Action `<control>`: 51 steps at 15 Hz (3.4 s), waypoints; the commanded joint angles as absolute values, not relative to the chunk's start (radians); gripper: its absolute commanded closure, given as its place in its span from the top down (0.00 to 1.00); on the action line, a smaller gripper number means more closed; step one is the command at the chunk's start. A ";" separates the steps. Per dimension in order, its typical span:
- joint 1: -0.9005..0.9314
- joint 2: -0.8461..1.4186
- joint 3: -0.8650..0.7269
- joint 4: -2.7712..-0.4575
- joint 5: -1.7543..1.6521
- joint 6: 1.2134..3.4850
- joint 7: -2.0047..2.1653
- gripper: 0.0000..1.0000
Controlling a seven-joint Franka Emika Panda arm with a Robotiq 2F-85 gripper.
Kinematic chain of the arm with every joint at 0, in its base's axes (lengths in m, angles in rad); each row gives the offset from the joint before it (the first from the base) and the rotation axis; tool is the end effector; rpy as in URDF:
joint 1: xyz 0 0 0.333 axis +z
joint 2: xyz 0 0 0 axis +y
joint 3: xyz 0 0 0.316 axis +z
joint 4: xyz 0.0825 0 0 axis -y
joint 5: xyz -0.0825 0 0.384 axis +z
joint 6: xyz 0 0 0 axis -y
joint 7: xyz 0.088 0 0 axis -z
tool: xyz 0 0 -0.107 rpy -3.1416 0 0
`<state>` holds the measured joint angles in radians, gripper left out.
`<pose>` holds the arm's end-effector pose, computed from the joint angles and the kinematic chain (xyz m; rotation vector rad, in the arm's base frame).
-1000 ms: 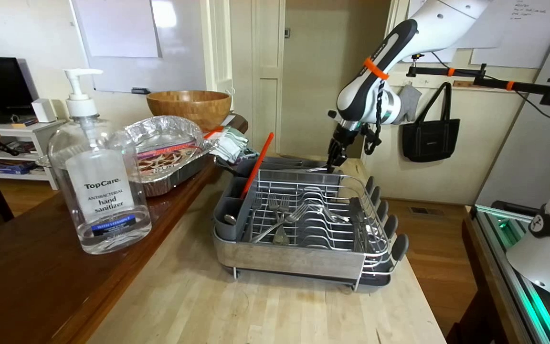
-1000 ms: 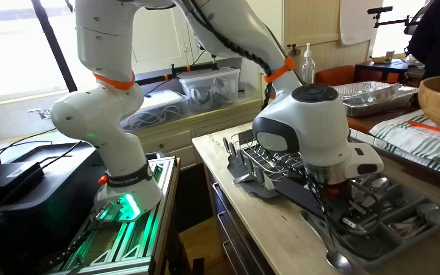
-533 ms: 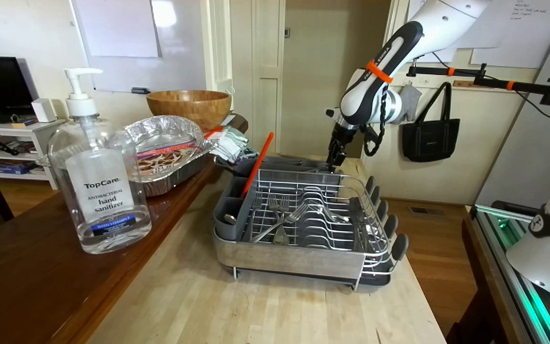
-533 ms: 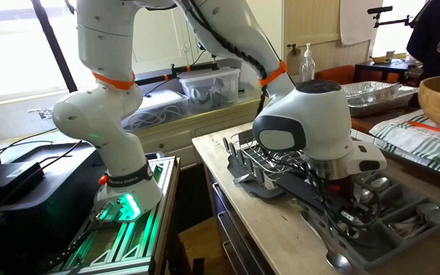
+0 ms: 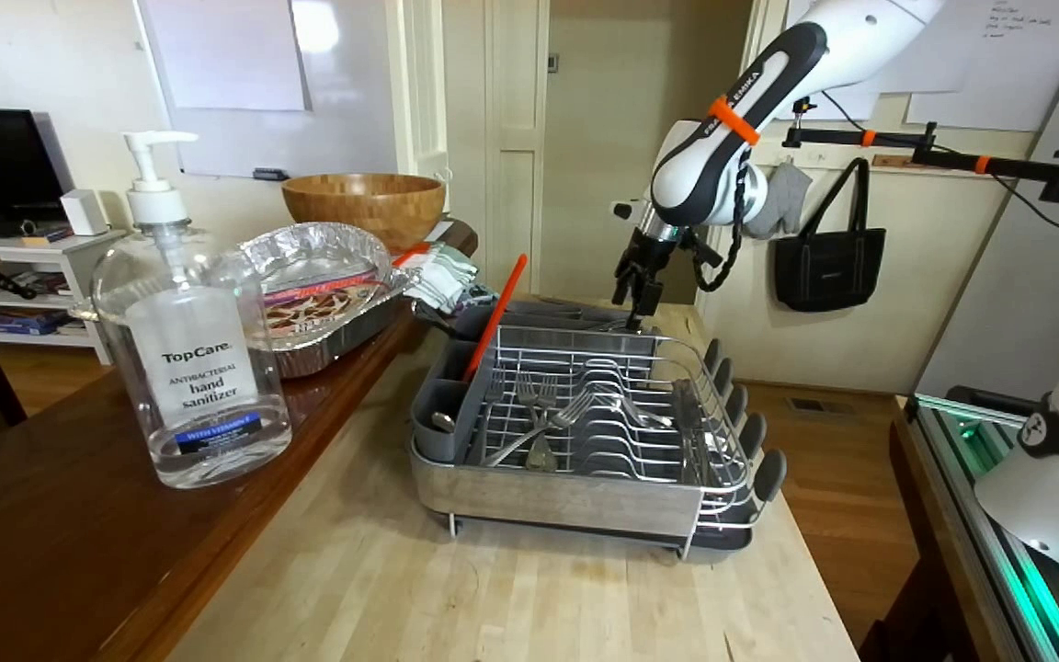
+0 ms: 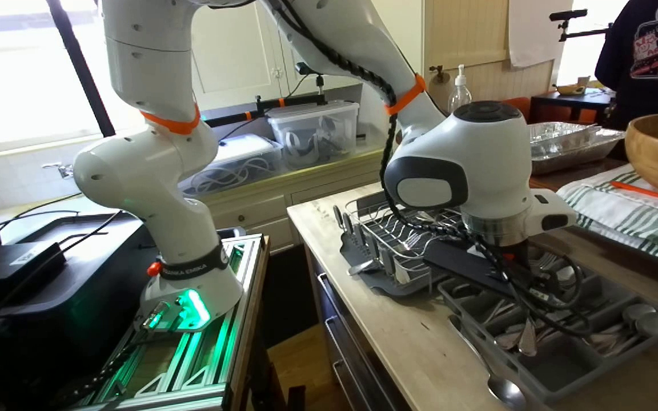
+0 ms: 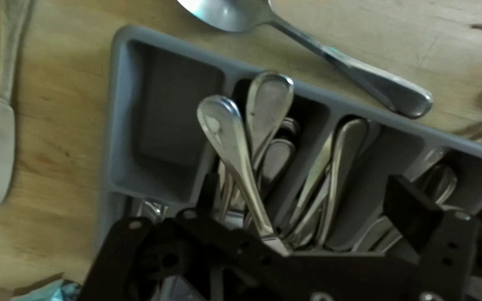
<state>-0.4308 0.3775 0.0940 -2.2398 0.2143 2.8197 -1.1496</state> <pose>0.5286 -0.1960 0.2181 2.9356 0.9179 0.3547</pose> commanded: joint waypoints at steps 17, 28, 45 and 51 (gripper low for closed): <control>-0.336 0.524 0.040 -1.962 0.138 2.535 -1.361 1.00; -0.330 0.682 0.026 -1.791 0.102 2.502 -1.357 0.50; -0.247 0.587 -0.023 -1.814 0.060 2.460 -1.122 0.04; -0.273 0.548 -0.044 -1.784 0.078 2.314 -0.950 0.04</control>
<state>-0.2667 0.5600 -0.0295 -1.7982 0.0851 2.4118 -1.0377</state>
